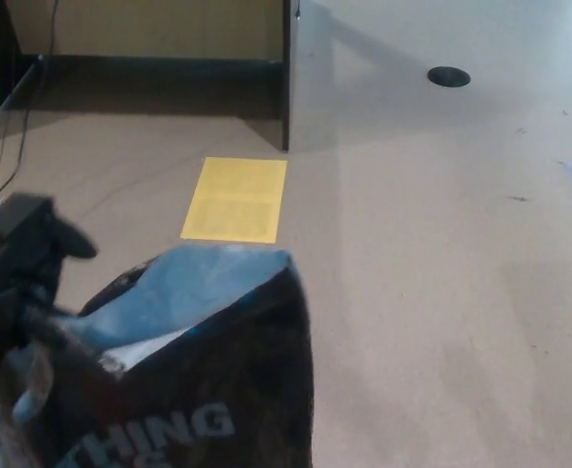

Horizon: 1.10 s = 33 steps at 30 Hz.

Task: A person is holding a plastic bag and the robot extends its left hand to grab the bag by hooking its thumb into the holes at the top and brings its hand down by its side. Then it extends its arm again to hand the plastic bag back to the person.

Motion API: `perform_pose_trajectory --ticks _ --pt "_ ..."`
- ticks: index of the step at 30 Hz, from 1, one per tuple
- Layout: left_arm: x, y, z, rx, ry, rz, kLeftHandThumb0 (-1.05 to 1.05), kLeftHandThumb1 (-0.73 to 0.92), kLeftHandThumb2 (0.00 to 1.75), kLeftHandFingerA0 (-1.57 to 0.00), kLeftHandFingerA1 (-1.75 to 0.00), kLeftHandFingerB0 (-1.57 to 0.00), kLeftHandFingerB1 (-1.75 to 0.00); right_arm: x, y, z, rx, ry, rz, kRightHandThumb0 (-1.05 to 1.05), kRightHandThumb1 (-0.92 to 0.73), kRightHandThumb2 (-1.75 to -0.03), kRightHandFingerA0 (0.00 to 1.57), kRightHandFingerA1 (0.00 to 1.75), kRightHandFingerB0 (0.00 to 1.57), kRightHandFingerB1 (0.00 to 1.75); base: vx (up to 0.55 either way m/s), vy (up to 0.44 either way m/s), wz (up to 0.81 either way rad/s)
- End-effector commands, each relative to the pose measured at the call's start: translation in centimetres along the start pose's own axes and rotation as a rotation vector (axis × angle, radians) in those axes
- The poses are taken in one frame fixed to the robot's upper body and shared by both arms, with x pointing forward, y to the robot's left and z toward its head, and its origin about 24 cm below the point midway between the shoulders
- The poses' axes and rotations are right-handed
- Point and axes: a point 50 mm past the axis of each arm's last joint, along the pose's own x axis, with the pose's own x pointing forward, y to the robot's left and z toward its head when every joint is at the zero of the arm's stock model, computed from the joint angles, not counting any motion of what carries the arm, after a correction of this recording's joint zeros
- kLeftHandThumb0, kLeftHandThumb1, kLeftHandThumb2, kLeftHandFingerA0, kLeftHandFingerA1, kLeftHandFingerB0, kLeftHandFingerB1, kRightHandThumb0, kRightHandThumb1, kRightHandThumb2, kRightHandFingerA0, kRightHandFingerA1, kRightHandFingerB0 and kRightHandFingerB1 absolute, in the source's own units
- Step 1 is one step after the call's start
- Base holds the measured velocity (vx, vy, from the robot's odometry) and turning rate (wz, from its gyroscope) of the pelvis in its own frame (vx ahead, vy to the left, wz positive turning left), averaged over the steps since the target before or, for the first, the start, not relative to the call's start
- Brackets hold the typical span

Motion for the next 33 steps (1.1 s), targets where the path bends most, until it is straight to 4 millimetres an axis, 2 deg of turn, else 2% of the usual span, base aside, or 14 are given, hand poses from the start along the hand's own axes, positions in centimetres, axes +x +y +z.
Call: perform_pose_trajectory --ticks 1,5,6,10,14,15,17,19,24,25,27,28,29,33 --pt "-2.8 1.5 -2.0 -0.004 0.047 0.007 0.18 0.47 1.06 -1.17 -1.32 -1.01 -1.16 -0.4 -0.2 -0.7 -0.010 0.015 -0.005 -0.34 -0.68 -0.60 0.74 0.48 0.65 0.42 0.00 0.000 0.00" --pt "-5.8 1.7 -4.2 0.028 0.124 -0.056 0.17 0.48 1.04 -1.20 -1.35 -0.98 -1.19 -0.5 -0.1 -0.9 -0.019 0.004 -0.004 -0.34 -0.68 -0.61 0.76 0.49 0.65 0.43 0.00 0.000 0.00" --pt "-7.6 1.8 -4.9 0.055 0.184 -0.091 0.10 0.60 0.95 -0.92 -1.75 -0.78 -1.48 -0.5 -0.1 -0.8 -0.014 0.003 -0.004 -0.34 -0.68 -0.61 0.77 0.51 0.66 0.43 0.00 0.000 0.00" --pt "-9.6 1.7 -5.2 0.080 0.205 -0.121 0.04 0.61 0.91 -0.87 -1.75 -0.78 -1.47 -0.3 -0.2 -0.5 -0.004 0.007 -0.012 -0.35 -0.68 -0.61 0.76 0.49 0.66 0.43 0.00 0.000 0.00" --pt "-12.3 1.5 -5.0 0.053 0.244 -0.207 0.02 0.61 0.99 -0.85 -1.71 -0.75 -1.42 -0.2 -0.3 -0.4 -0.005 0.005 -0.011 -0.34 -0.68 -0.60 0.75 0.48 0.65 0.42 0.00 0.000 0.00" --pt "-13.1 1.3 -4.8 0.040 0.249 -0.228 0.05 0.49 1.06 -1.23 -1.38 -0.95 -1.18 -0.1 -0.4 -0.3 -0.002 0.005 -0.015 -0.34 -0.68 -0.61 0.75 0.49 0.64 0.42 0.00 0.000 0.00" --pt "-15.3 0.9 -4.1 0.058 0.277 -0.279 0.03 0.49 1.05 -1.28 -1.41 -0.99 -1.19 -0.1 -0.4 -0.3 -0.001 0.004 -0.016 -0.34 -0.67 -0.61 0.76 0.49 0.65 0.42 0.00 0.000 0.00" --pt "-16.2 0.8 -4.0 0.066 0.276 -0.310 0.01 0.51 1.03 -1.28 -1.41 -0.99 -1.19 0.0 -0.5 -0.1 0.002 0.002 -0.014 -0.34 -0.68 -0.61 0.75 0.48 0.65 0.42 0.00 0.000 0.00" --pt "-19.9 0.6 -3.9 0.126 0.325 -0.436 0.05 0.51 0.94 -1.19 -1.35 -0.98 -1.21 0.0 -0.4 -0.1 0.004 -0.002 -0.015 -0.33 -0.68 -0.60 0.74 0.47 0.65 0.42 0.00 0.000 0.00" --pt "-20.3 0.6 -4.1 0.141 0.339 -0.453 0.02 0.67 0.69 -0.85 -1.68 -0.77 -1.48 0.0 -0.4 0.0 0.006 -0.002 -0.014 -0.33 -0.68 -0.60 0.74 0.47 0.65 0.42 0.00 0.000 0.00" --pt "-20.8 0.7 -4.9 0.186 0.353 -0.475 0.00 0.68 0.64 -0.88 -1.66 -0.79 -1.43 0.1 -0.5 0.1 0.010 -0.006 -0.018 -0.34 -0.68 -0.61 0.75 0.48 0.66 0.42 0.00 0.000 0.00" --pt "-21.0 0.7 -5.3 0.223 0.352 -0.486 -0.01 0.68 0.66 -0.91 -1.62 -0.71 -1.37 0.1 -0.6 0.2 0.012 -0.009 -0.021 -0.34 -0.68 -0.60 0.74 0.48 0.65 0.42 0.00 0.000 0.00" --pt "-21.0 0.7 -5.9 0.270 0.353 -0.499 -0.06 0.68 0.60 -0.76 -1.66 -0.69 -1.47 0.2 -0.7 0.3 0.012 -0.010 -0.023 -0.34 -0.68 -0.60 0.73 0.48 0.64 0.43 0.00 0.000 0.00" --pt "-20.7 1.0 -7.8 0.371 0.394 -0.533 -0.03 0.66 0.65 -0.84 -1.69 -0.68 -1.43 0.4 -0.8 0.6 0.022 -0.007 -0.019 -0.34 -0.68 -0.60 0.71 0.48 0.63 0.42 0.00 0.000 0.00"
